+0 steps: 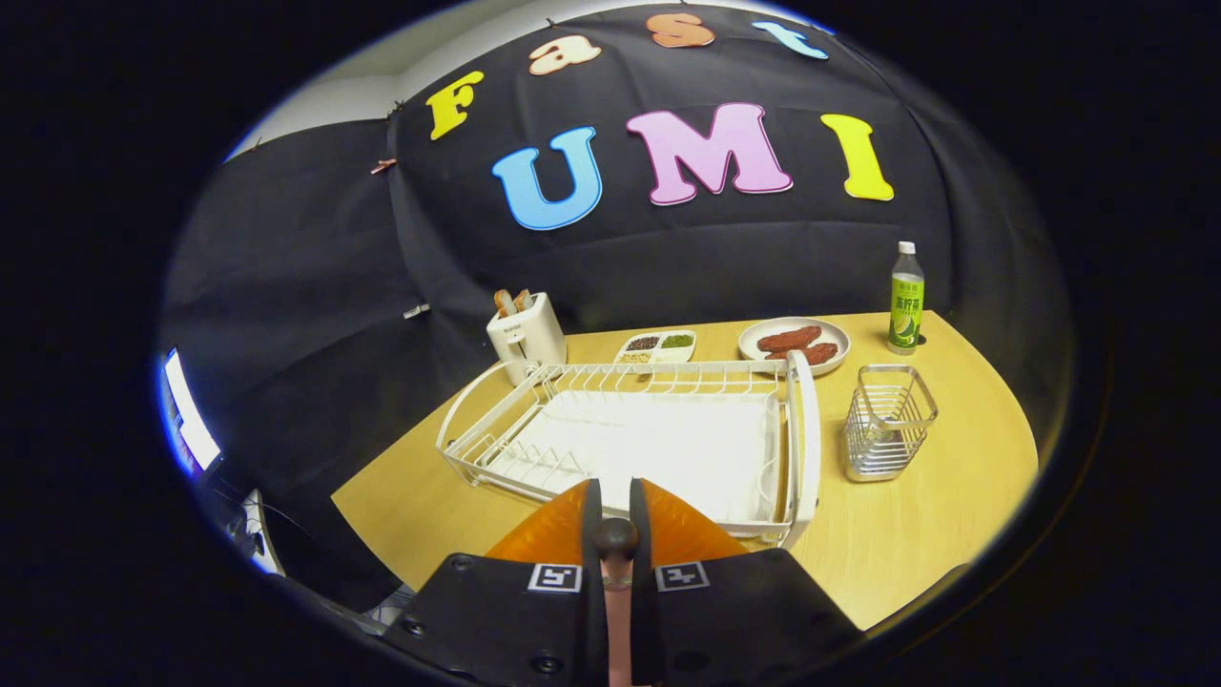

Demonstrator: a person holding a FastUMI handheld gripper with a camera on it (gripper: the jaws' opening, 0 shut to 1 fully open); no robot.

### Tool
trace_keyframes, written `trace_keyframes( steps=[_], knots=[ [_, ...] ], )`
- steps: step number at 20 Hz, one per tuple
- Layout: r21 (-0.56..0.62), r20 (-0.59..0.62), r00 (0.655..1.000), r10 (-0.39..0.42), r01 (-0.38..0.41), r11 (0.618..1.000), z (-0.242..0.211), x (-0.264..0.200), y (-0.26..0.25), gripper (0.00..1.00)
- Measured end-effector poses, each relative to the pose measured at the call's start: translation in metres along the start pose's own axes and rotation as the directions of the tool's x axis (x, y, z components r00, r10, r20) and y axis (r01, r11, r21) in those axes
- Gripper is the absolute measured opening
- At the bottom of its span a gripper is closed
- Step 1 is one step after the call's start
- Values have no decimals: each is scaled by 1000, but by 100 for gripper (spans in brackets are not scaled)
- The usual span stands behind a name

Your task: Take the plate from the dish rack, then take the spoon from the basket and place it into the plate.

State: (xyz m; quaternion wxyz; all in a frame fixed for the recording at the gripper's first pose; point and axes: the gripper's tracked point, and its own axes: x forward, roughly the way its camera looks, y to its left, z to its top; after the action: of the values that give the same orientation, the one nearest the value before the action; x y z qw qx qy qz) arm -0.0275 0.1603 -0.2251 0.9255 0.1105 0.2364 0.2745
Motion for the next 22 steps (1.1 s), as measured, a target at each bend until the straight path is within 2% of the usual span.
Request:
trace_keyframes(
  steps=[8,16,18,19,20,22],
  knots=[
    [17,-9,1000,28,-28,999,-12,7,-3,15],
    [50,-106,994,-7,12,999,-40,-9,-44,24],
    [67,-132,991,-16,25,997,-48,-7,-50,36],
    [75,-143,990,-20,31,997,-52,-7,-52,46],
    [79,-157,987,-24,36,996,-56,-9,-52,49],
    [66,-182,983,-27,40,997,-62,-15,-52,67]
  ],
)
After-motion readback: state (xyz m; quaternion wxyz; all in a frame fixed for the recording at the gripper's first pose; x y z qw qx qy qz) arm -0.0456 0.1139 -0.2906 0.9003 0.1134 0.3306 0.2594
